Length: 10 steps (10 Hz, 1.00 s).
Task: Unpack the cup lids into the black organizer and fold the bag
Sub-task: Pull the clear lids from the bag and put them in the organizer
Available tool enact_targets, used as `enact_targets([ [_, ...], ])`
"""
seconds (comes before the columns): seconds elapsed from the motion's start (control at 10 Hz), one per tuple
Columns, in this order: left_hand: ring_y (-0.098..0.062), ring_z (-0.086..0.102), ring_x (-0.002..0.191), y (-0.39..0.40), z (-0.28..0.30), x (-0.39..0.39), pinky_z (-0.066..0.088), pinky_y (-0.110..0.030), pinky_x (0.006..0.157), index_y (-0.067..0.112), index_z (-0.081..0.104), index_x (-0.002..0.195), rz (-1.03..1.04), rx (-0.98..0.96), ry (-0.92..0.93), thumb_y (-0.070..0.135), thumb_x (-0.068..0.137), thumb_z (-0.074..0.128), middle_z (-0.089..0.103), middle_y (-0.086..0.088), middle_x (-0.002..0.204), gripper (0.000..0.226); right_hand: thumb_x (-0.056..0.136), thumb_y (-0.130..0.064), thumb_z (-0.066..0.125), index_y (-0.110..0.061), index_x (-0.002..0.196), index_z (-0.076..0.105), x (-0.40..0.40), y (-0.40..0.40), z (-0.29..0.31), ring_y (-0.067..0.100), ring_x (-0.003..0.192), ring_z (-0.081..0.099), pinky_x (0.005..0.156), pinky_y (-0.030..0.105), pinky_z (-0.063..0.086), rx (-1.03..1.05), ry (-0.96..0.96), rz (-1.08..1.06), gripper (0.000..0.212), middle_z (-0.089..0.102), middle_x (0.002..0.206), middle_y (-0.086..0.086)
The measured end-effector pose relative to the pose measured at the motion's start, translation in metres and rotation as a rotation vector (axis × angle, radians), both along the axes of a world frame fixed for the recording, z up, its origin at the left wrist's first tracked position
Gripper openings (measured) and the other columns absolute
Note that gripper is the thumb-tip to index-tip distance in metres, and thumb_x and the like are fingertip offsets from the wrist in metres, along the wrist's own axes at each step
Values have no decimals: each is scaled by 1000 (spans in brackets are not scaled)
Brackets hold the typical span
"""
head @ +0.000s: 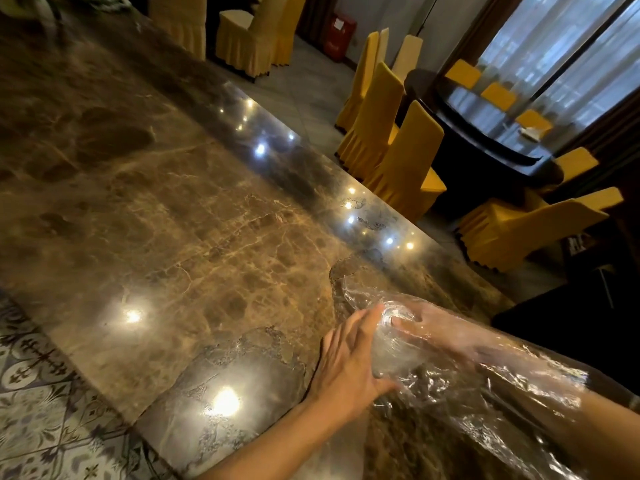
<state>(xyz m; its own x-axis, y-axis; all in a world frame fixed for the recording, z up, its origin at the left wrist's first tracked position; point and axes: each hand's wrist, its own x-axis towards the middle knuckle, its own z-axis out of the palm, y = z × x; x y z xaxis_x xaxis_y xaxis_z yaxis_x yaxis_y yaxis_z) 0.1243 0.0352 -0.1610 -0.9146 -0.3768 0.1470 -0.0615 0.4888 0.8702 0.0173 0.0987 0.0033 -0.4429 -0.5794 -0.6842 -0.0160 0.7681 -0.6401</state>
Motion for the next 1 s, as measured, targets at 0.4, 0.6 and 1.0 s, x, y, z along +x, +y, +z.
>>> enact_targets([
  [0.4, -16, 15, 148, -23, 3, 10, 43, -36, 107, 65, -14, 144, -187, 199, -19, 0, 78, 80, -6, 16, 164, 132, 102, -32, 42, 6, 143, 41, 0, 12, -16, 44, 131, 50, 108, 47, 42, 18, -97, -164, 56, 50, 142, 29],
  [0.6, -9, 15, 148, -35, 2, 14, 26, -42, 117, 65, -14, 144, -202, 337, -2, 36, 76, 84, 5, 15, 165, 123, 103, -29, 44, 0, 136, 50, 10, 10, -32, 40, 127, 53, 102, 41, 48, -95, -112, -288, 45, 55, 138, 24],
  [1.0, -8, 45, 133, -62, -6, 16, 49, -32, 104, 61, 29, 142, -223, 506, 46, 15, 68, 86, 36, 21, 149, 104, 69, -24, 83, -14, 108, 76, 21, 25, -64, 30, 95, 74, 75, 43, 62, -484, -301, -694, 41, 77, 104, 14],
])
